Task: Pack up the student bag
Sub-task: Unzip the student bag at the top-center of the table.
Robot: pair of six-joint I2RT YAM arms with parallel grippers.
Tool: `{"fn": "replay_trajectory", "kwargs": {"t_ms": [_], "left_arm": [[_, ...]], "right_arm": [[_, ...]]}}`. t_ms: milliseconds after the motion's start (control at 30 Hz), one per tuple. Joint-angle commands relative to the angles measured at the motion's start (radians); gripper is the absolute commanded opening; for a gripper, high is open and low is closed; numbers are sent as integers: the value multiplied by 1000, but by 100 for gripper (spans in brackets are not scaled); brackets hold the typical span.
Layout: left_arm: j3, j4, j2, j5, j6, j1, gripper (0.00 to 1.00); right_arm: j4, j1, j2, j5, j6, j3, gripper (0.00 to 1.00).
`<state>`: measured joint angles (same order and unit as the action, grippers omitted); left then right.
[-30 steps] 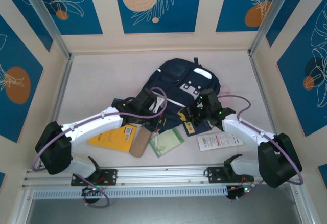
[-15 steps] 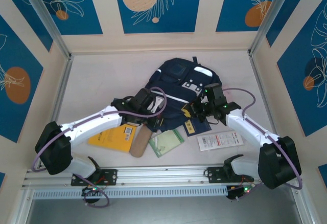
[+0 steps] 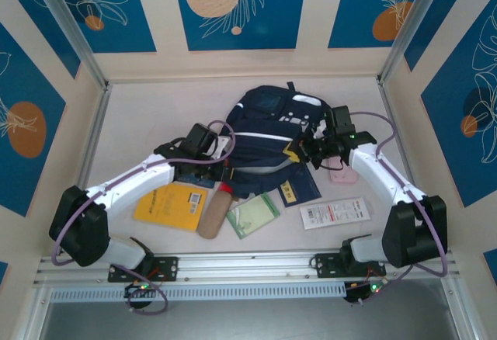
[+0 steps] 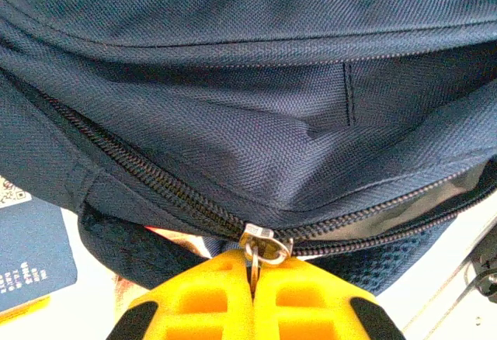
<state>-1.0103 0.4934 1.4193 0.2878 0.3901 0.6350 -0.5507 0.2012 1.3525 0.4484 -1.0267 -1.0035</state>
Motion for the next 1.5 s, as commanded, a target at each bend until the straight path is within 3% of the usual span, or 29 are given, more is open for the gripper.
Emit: {"fn": "replay_trajectory", "kwargs": {"t_ms": [0,167,200,333,433,533,800,1133,1467], "left_arm": [[9,17,-8,46,5,-18,0],[-75,-3,24,97,-13,107,0],[-97,-5,42,101,-9,139,0],[-139,-80,101,90,58,222,0],[-158,-139,130,79,111,252,0],[-191,-145,151,51,121,270,0],[-228,-152,185,21,129,284,0],[-240,-162,209,2,139,309,0],[-237,-181,208,-10,128,329,0]], "right_arm": [[-42,-35,30,-4,141,-103,0],[-92,-44,130,-20,186,-248,8],[-99,-54,148,-28,185,-270,17],[-136,-75,141,-92,150,-293,70],[-183,-64,73,-170,128,-265,82],[-244,-59,-9,-229,85,-220,80],[-291,-3,-220,-263,-63,-74,57],[-142,136,-165,-145,-288,60,69],[-93,156,-64,-174,-371,96,56]]}}
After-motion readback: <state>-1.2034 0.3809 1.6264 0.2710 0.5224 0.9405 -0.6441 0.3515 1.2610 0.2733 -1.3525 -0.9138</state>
